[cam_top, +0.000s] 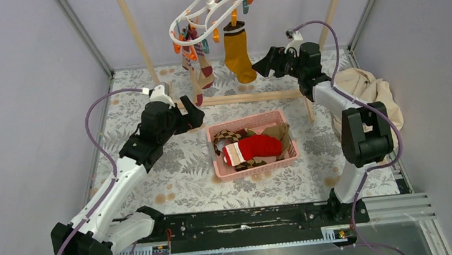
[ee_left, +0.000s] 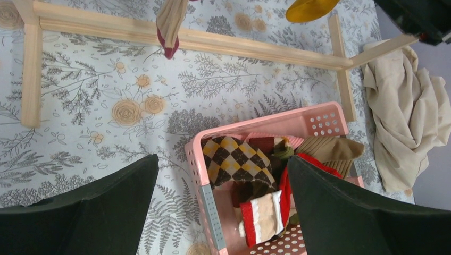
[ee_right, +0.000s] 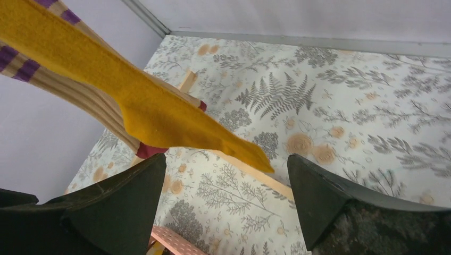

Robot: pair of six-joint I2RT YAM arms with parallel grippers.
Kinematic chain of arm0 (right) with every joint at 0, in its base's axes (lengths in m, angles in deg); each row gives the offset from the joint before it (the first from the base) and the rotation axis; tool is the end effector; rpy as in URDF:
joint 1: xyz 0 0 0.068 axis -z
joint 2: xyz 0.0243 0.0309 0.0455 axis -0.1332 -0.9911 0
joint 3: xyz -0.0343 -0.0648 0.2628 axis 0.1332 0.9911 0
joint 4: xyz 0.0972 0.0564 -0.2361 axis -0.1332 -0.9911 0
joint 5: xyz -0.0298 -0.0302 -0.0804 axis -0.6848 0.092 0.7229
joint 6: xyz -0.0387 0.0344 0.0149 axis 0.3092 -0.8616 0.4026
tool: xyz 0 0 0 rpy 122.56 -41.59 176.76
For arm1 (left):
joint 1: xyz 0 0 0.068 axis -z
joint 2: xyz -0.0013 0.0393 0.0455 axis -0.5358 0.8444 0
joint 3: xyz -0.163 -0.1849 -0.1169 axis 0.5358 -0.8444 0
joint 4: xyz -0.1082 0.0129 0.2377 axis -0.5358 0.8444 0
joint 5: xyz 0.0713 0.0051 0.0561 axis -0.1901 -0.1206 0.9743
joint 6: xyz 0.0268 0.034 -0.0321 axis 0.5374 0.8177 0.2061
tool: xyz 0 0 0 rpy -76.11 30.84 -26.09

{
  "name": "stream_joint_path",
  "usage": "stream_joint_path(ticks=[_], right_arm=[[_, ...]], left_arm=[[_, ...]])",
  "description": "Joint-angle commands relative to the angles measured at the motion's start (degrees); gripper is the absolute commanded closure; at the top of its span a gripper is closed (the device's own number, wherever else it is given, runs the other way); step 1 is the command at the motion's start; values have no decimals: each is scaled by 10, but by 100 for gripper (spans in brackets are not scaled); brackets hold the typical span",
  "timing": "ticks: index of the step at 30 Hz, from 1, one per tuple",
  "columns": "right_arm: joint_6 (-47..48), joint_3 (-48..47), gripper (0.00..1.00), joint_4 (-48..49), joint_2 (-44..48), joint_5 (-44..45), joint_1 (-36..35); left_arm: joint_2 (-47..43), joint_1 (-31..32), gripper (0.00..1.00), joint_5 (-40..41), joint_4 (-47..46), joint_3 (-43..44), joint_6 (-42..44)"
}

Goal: Remove the socks clipped to the hanger
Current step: Remove the sock from the hanger.

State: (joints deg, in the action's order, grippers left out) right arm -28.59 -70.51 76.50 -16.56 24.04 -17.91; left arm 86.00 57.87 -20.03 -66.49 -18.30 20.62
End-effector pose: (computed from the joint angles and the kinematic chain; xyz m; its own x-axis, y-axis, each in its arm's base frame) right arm 0.4080 0.0921 0.2949 -0.3445 0.2793 -0.8963 -0.5579 0.7070 0.4347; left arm 0.2153 -0.1000 0.3187 -0.5214 -0.3451 -0.7804 0.1141 0.8782 -0.4645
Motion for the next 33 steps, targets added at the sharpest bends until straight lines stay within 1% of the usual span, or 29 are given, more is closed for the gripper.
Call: stream_joint_path(ticks=[1,6,11,15,18,23,26,31,33], right_arm=[[-12,-51,9,124,-36,-78,6],[-21,-78,9,163,-84,-126,7],[-53,-95,9,203,-117,-160,8],[-88,-108,12,235,-141,-187,7],[-112,-109,14,258,-149,-211,3],[-94,-91,16,243,-138,-219,-14],[-82,-78,21,223,-126,-212,-21],[-44,-50,38,179,-92,-188,-36],[-37,-40,46,166,-79,-180,-40]], left_arm=[[-8,3,1,-20,22,15,2],[-7,3,1,-24,30,20,7],[-1,3,1,-20,34,23,14],[3,3,1,-20,34,25,15],[9,3,1,-21,33,27,15],[16,3,1,-25,32,33,14],[11,3,1,-25,32,33,14],[2,2,1,-26,35,27,13],[-2,3,1,-26,35,25,12]])
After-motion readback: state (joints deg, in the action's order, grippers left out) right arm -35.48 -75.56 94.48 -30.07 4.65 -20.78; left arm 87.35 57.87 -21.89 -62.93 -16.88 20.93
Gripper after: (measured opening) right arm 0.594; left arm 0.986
